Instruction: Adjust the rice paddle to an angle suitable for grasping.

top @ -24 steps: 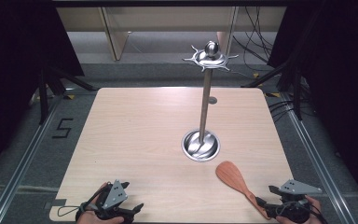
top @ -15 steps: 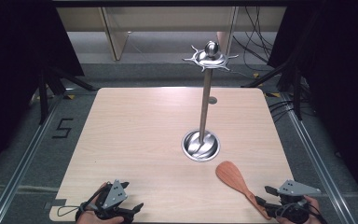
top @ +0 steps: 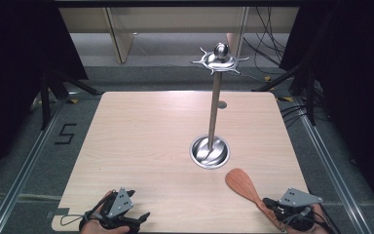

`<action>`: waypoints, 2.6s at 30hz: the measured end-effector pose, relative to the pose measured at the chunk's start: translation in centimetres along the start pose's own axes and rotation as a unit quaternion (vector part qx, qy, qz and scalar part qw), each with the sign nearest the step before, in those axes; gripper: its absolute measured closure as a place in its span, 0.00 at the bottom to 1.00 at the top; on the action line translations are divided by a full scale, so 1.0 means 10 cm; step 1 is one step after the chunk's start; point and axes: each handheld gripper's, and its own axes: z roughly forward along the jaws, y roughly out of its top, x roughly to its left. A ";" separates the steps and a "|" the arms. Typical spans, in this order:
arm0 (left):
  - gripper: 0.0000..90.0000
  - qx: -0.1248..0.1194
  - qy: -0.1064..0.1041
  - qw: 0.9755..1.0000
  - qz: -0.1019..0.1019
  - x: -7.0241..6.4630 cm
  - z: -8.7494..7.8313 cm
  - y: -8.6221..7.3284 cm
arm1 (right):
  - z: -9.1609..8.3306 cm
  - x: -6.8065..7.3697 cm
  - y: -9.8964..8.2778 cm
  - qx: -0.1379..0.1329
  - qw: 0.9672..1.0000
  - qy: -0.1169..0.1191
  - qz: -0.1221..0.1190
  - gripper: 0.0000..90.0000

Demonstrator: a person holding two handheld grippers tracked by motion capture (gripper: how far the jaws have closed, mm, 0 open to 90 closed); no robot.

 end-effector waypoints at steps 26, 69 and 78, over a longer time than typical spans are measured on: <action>0.17 -0.001 -0.005 1.000 -0.004 -0.01 0.01 0.00 | 0.09 -0.21 -0.19 0.117 0.992 -0.057 0.001 1.00; 0.17 0.008 -0.003 1.000 -0.001 0.02 0.02 0.02 | 0.75 -0.61 0.41 0.113 0.991 -0.064 -0.009 0.95; 0.17 0.005 -0.011 1.000 -0.012 0.02 0.04 0.04 | 0.64 -0.61 0.39 0.078 0.993 -0.082 0.041 0.66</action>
